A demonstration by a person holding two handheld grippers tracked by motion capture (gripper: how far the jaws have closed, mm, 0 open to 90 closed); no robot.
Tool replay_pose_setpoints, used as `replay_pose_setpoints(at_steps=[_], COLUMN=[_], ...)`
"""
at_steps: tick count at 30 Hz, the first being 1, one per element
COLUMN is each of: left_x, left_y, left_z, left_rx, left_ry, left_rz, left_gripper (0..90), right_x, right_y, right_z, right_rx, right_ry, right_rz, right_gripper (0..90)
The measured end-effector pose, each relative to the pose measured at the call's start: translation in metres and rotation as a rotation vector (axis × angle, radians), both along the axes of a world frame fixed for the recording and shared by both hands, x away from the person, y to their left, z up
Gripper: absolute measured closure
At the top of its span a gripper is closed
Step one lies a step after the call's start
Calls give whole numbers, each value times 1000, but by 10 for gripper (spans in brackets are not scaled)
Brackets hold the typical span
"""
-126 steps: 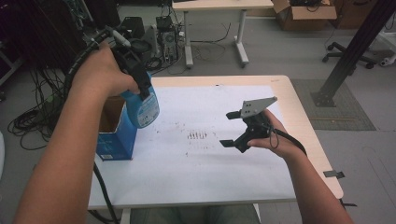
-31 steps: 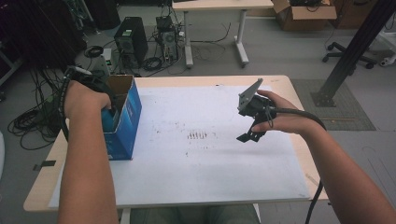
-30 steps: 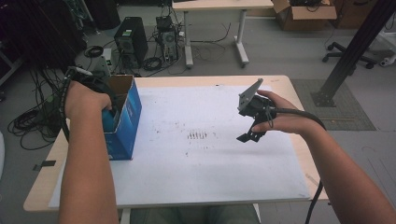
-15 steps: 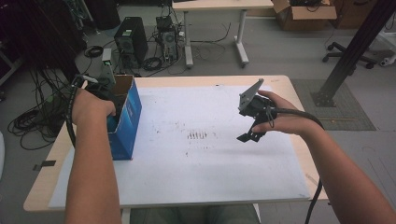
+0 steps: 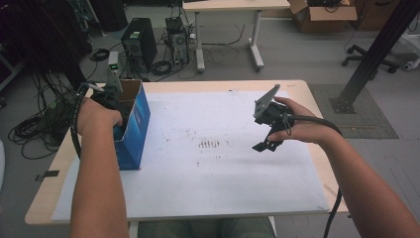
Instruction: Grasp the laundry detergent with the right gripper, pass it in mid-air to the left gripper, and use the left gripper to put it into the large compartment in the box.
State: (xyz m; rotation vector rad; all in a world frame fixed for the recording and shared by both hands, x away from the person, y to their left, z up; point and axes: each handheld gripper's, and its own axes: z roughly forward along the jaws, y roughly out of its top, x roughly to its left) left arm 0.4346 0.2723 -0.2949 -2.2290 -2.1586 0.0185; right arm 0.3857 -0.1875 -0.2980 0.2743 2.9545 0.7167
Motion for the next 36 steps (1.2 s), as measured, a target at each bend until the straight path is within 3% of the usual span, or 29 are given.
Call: replay_pose_setpoints(at_steps=[19,23,36], left_x=[-4,-4,-8], left_y=[0,1,1], left_z=[-2,-2,8], left_rx=[10,13,-8], left_ry=[-8,-4,-32], left_rz=[-19,-11,-4], left_gripper=[375,340,302], right_x=[-2,-2,-4], right_y=[-2,-1,-1], right_z=[0,0,0], right_rx=[10,11,15], right_ry=[-2,-4,-3], right_rz=[2,3,3], right_gripper=[33,33,33])
